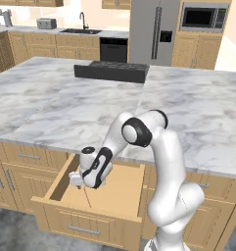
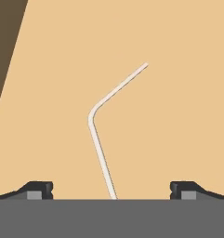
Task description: Take a straw from the drawer in front and place it inside the glass cup on the dining counter.
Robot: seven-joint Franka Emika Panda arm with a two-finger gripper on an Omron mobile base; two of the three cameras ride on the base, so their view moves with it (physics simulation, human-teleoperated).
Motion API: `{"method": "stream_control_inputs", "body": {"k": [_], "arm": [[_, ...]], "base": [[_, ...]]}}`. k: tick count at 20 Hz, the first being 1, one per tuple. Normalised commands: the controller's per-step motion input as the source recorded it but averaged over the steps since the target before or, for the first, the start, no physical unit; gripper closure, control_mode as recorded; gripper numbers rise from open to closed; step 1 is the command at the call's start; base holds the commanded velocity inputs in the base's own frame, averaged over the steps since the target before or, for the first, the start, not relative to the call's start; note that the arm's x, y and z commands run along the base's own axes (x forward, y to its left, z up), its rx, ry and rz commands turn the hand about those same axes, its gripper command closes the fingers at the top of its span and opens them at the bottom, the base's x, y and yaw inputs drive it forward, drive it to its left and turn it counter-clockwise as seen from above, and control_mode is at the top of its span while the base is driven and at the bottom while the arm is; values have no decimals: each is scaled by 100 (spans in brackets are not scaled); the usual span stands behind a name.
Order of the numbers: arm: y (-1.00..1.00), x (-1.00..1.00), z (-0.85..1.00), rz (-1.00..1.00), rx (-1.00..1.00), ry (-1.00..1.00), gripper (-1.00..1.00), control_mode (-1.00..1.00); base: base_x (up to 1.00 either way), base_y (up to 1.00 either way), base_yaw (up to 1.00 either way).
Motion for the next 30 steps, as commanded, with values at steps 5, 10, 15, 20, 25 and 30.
{"method": "stream_control_inputs", "body": {"k": [5, 10, 15, 20, 25, 30], "arm": [[0, 25, -9, 0, 0, 0, -100, -100], [3, 19, -12, 0, 0, 0, -100, -100], [3, 12, -21, 0, 0, 0, -100, -100], [5, 3, -24, 0, 0, 0, -100, -100], [6, 0, -24, 0, 0, 0, -100, -100], [4, 0, -32, 0, 0, 0, -100, -100]], "base": [[0, 0, 0], [0, 0, 0], [0, 0, 0], [0, 0, 0], [0, 0, 0], [0, 0, 0]]}}
